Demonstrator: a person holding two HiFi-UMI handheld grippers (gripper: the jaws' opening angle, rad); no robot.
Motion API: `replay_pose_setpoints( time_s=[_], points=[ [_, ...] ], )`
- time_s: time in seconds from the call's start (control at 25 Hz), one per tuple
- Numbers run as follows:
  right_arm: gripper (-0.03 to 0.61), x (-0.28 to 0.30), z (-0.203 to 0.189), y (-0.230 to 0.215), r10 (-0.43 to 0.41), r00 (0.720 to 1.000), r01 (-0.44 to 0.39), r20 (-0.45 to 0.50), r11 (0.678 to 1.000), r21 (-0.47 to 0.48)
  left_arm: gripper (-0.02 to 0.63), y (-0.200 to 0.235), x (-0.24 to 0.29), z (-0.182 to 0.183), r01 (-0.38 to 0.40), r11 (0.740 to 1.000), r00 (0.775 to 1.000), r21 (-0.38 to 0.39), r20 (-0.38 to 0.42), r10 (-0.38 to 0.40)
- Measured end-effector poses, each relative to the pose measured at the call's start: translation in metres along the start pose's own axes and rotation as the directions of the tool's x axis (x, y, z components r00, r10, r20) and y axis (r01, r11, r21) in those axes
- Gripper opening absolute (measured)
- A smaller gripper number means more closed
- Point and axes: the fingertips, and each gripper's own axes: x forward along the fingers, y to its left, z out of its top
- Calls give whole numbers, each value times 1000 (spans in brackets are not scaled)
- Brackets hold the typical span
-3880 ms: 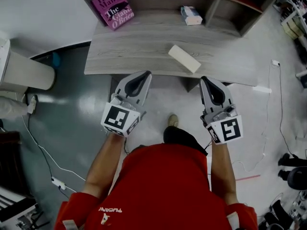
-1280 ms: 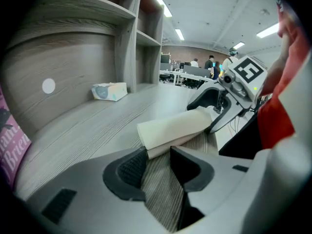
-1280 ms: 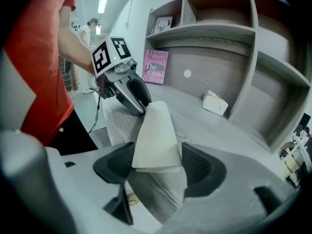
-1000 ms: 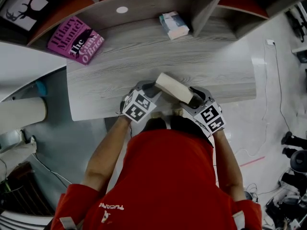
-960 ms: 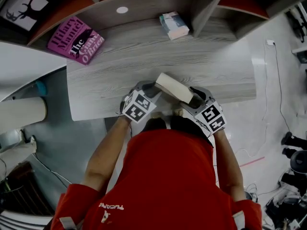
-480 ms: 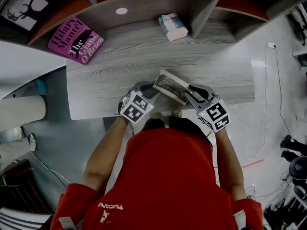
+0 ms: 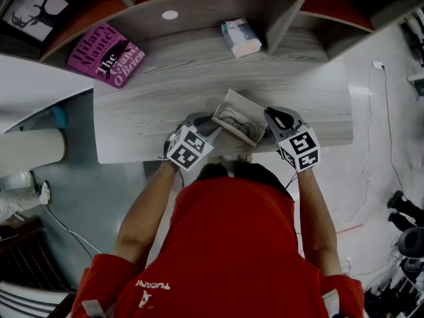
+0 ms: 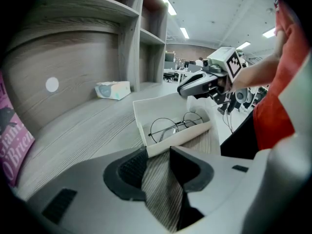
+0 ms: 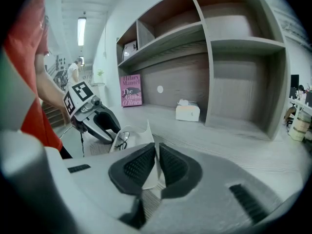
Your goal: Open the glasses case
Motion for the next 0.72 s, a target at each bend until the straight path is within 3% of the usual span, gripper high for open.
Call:
replay_pose_setpoints(
  time_s=[0.72],
  points=[
    [57,16,-15,-27,-27,999,28,-36,1000,4,146,6,7,7,-32,999,999,-41,11,32]
  ],
)
